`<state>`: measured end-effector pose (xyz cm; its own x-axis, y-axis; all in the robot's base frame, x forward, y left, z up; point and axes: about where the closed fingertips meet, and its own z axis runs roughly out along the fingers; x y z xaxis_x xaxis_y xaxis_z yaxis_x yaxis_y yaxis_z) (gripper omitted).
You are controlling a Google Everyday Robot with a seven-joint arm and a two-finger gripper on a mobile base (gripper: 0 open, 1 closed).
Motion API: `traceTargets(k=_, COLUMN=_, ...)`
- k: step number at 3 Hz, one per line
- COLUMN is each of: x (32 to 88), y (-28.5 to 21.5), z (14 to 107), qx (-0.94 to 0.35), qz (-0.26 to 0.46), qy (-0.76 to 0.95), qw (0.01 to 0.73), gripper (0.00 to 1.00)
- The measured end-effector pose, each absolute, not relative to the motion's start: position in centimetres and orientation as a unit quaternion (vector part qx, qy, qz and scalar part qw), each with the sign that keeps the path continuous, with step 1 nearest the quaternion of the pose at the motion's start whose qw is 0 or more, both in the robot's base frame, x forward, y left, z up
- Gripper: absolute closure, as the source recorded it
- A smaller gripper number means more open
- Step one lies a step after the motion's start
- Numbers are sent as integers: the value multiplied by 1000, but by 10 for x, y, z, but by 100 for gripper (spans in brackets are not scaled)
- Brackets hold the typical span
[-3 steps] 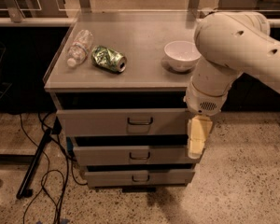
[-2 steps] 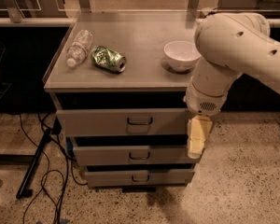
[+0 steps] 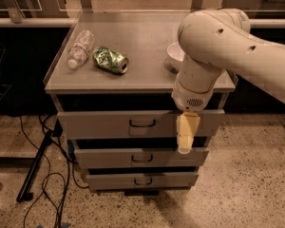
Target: Open top drawer
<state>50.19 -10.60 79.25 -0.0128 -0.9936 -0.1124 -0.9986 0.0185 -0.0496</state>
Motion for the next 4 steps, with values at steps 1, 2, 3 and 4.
traceTargets(k=1, x=501, y=-106, z=792, qx=-701, qz=22, qy=711, qw=58, gripper=0)
traceTargets(k=2, x=516, y=-87, z=758, qx=-711, qz=40, qy=699, qw=59, gripper=0)
traceTargets(k=3, x=516, y=-87, z=758, qx=-711, qz=40, qy=699, qw=59, gripper=0)
traceTargets(k=4, x=517, y=-83, z=746, qx=-713, qz=47, qy=698, qw=50, gripper=0)
